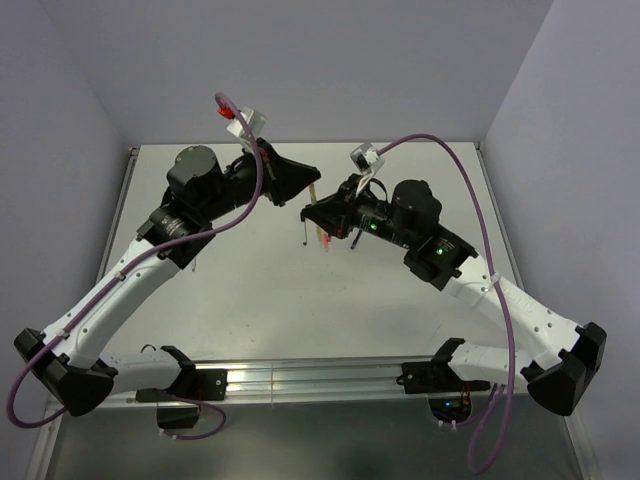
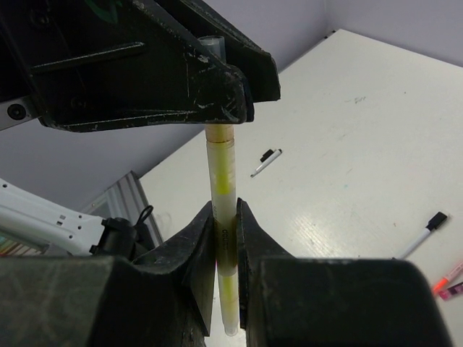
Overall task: Insert the pens into the pen caps
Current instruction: Press the pen cap onto the pen.
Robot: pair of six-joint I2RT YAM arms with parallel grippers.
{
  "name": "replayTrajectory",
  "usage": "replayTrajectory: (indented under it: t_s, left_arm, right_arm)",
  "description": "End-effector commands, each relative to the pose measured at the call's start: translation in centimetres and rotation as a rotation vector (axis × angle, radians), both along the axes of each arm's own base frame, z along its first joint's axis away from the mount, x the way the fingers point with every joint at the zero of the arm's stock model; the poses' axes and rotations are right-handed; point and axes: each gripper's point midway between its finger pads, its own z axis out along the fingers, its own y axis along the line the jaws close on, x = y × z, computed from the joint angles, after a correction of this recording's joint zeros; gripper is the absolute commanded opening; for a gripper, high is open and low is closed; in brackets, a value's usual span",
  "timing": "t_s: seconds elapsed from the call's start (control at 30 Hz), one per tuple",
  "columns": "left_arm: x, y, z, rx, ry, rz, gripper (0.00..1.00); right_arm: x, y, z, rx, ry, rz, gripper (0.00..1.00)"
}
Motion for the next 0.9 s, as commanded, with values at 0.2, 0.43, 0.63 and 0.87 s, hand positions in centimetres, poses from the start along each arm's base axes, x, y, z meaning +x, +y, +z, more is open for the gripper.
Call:
replayTrajectory:
  t_s: [0.2, 0.43, 0.63, 0.87]
  left_arm:
    - [-3.2, -0.4, -2.7, 0.036, 0.058, -0.129, 0.00]
    - [-3.3, -0.3, -3.7, 0.032, 0.076, -0.129, 0.00]
    - [-3.6, -0.2, -4.7, 0.031, 0.100, -0.131, 0.00]
    - [-3.9, -0.3, -6.1, 0.033, 0.129, -0.136, 0.00]
  right_arm:
    - [2.9, -1.8, 7.1, 0.128, -0.149, -0.166, 0.00]
    - [3.5, -1.9, 8.2, 0.137, -0.162, -0.183, 0.00]
    - [4.0, -2.1, 9.2, 0.148, -0.172, -0.197, 0.00]
    - [4.6, -2.2, 10.5, 0.161, -0.186, -0.207, 0.00]
